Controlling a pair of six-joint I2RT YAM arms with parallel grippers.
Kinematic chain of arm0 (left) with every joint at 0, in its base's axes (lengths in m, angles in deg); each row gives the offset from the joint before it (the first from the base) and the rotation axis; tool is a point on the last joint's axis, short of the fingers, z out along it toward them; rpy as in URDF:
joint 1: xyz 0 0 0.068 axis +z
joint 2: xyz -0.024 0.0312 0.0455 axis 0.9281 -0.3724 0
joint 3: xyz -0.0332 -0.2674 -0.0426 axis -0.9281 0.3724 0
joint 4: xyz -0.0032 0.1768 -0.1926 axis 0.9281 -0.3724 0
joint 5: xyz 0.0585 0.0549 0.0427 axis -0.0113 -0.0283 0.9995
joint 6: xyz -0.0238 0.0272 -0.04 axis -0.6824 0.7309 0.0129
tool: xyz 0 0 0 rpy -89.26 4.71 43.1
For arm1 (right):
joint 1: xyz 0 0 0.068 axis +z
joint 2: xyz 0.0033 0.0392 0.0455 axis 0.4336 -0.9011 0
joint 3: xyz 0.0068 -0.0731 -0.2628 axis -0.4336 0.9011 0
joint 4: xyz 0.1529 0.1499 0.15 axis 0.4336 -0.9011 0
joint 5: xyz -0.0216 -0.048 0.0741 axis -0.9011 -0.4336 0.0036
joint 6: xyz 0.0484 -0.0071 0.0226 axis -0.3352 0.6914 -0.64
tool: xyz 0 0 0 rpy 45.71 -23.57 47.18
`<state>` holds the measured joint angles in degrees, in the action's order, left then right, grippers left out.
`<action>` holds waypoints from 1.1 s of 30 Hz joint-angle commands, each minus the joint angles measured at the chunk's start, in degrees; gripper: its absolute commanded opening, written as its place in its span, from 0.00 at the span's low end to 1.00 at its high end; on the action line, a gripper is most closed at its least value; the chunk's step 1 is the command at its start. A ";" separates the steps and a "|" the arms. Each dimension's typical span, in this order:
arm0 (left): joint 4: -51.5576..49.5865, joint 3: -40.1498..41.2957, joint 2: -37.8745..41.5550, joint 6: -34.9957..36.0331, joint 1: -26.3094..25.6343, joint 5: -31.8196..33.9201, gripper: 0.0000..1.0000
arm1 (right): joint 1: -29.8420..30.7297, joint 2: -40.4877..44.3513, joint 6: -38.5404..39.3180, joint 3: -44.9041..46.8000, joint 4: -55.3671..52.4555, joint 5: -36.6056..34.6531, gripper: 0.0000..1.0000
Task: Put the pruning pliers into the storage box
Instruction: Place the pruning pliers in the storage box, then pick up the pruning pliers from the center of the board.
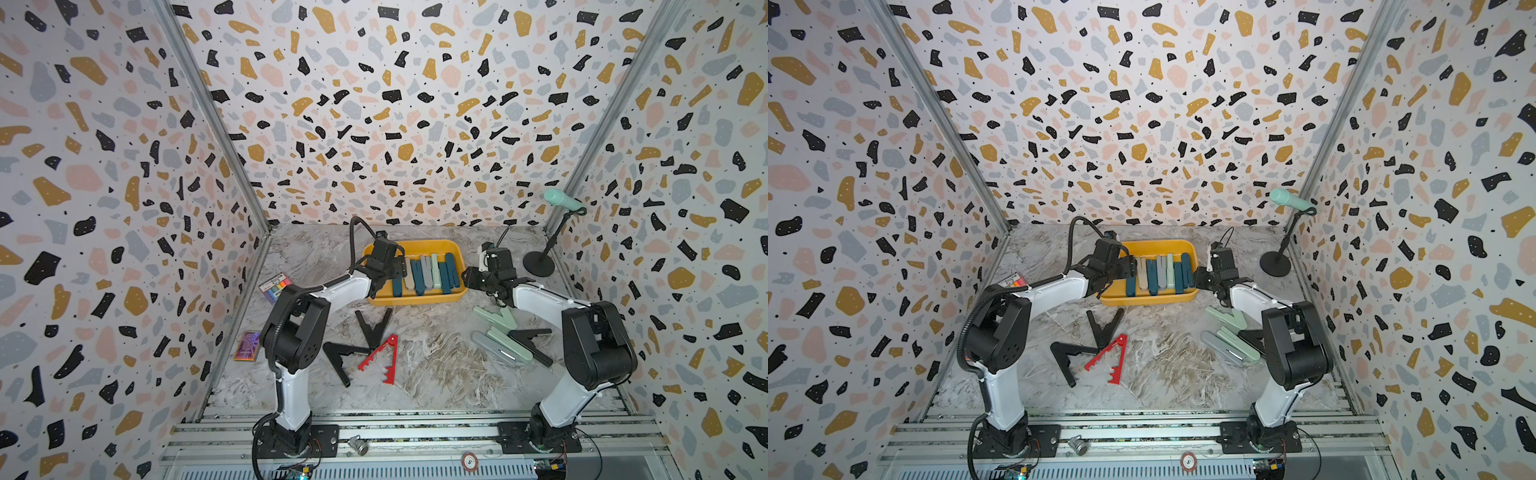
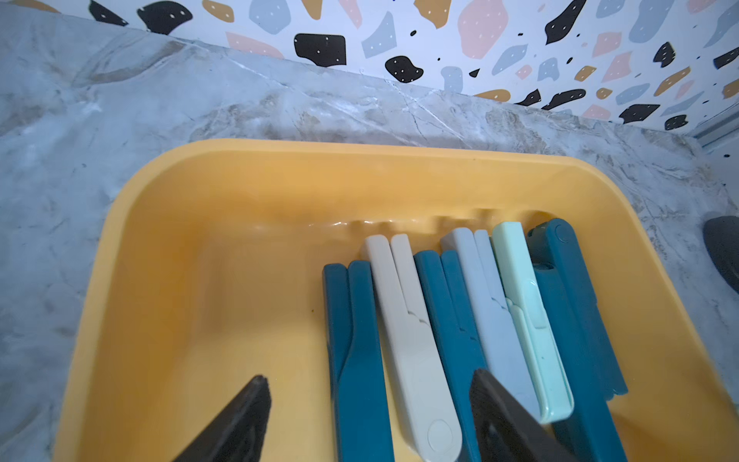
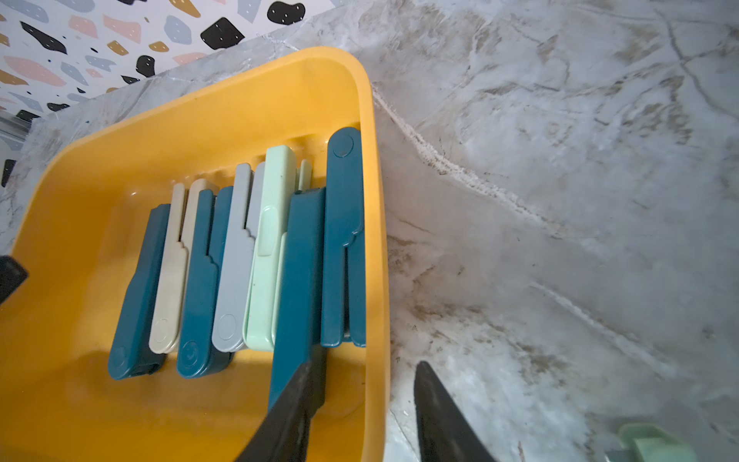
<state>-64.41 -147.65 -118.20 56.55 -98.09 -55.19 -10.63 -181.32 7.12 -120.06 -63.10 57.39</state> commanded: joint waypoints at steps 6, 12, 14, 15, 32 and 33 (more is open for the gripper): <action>3.07 11.08 13.83 1.00 -2.04 11.42 1.00 | -0.74 4.38 0.71 1.39 -0.79 -1.19 0.44; 1.38 23.12 25.30 2.00 -2.04 15.78 1.00 | -0.82 4.77 1.83 1.99 -0.67 -1.46 0.44; -1.06 25.61 27.81 3.57 -2.04 16.48 0.99 | -0.84 4.87 1.94 2.26 -0.71 -1.47 0.44; -3.13 26.47 28.82 3.76 -2.04 16.69 0.99 | -0.86 5.02 2.03 2.40 -0.71 -1.47 0.45; -7.16 34.51 27.72 -10.49 -11.70 8.97 0.99 | -1.16 5.95 2.23 2.92 -0.55 -1.91 0.63; -7.02 34.51 26.88 -10.78 -11.79 8.39 0.99 | -1.23 5.98 2.15 3.14 -0.32 -1.92 0.63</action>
<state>-71.25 -112.59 -90.18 47.72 -109.28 -45.29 -11.54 -177.67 9.00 -117.31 -63.13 56.10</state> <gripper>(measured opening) 0.995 0.631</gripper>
